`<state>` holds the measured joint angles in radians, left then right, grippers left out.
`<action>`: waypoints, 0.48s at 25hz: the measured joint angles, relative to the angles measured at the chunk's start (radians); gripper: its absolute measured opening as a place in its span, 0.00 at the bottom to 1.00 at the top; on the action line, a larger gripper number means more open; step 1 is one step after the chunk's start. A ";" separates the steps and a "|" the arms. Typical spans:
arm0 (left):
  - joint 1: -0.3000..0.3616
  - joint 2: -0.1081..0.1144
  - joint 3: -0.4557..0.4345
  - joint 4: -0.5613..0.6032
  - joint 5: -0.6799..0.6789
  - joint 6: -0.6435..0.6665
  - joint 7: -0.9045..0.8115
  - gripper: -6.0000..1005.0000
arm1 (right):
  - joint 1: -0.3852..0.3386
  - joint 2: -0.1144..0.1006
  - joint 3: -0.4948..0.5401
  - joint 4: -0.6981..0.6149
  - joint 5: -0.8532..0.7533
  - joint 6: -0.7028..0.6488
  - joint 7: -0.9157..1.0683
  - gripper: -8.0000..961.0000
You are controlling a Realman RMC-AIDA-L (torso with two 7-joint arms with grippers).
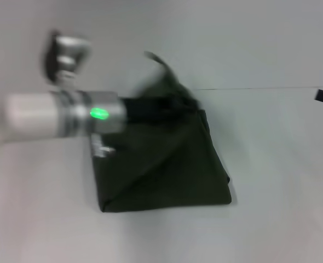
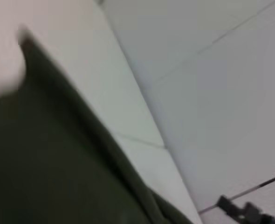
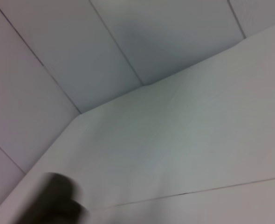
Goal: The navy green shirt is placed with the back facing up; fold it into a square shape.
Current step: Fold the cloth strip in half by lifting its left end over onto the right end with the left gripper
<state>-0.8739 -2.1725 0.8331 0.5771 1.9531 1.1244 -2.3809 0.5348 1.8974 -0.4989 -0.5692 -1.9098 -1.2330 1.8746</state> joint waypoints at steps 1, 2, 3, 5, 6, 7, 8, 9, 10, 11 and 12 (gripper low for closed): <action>-0.027 -0.001 0.031 -0.081 -0.056 -0.061 0.034 0.07 | -0.006 -0.004 0.003 -0.001 0.000 -0.006 -0.006 0.95; -0.059 -0.002 0.059 -0.194 -0.130 -0.128 0.086 0.07 | -0.012 -0.007 0.006 -0.001 0.000 -0.013 -0.013 0.95; -0.077 -0.003 0.068 -0.256 -0.182 -0.164 0.126 0.07 | -0.016 -0.011 0.006 -0.002 0.000 -0.021 -0.019 0.95; -0.109 -0.004 0.064 -0.434 -0.328 -0.221 0.268 0.08 | -0.019 -0.016 0.005 -0.003 -0.002 -0.027 -0.028 0.95; -0.113 -0.004 0.047 -0.500 -0.393 -0.227 0.347 0.08 | -0.018 -0.017 0.003 -0.003 -0.003 -0.029 -0.033 0.95; -0.112 -0.004 0.026 -0.555 -0.448 -0.226 0.422 0.08 | -0.013 -0.017 0.000 -0.003 -0.005 -0.028 -0.037 0.95; -0.104 -0.004 -0.015 -0.614 -0.495 -0.207 0.507 0.08 | -0.009 -0.018 -0.002 -0.003 -0.005 -0.027 -0.040 0.95; -0.095 -0.004 -0.059 -0.649 -0.511 -0.179 0.560 0.08 | -0.005 -0.018 -0.004 -0.003 -0.006 -0.027 -0.041 0.95; -0.088 -0.004 -0.090 -0.676 -0.518 -0.153 0.599 0.08 | -0.002 -0.018 -0.005 -0.003 -0.006 -0.026 -0.042 0.95; -0.088 -0.004 -0.090 -0.676 -0.518 -0.153 0.599 0.10 | -0.002 -0.018 -0.005 -0.003 -0.006 -0.026 -0.042 0.95; -0.080 -0.004 -0.121 -0.703 -0.514 -0.094 0.630 0.11 | 0.004 -0.018 -0.006 -0.003 -0.012 -0.025 -0.042 0.95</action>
<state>-0.9543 -2.1766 0.7125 -0.1262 1.4393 1.0302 -1.7512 0.5386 1.8794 -0.5046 -0.5722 -1.9220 -1.2577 1.8329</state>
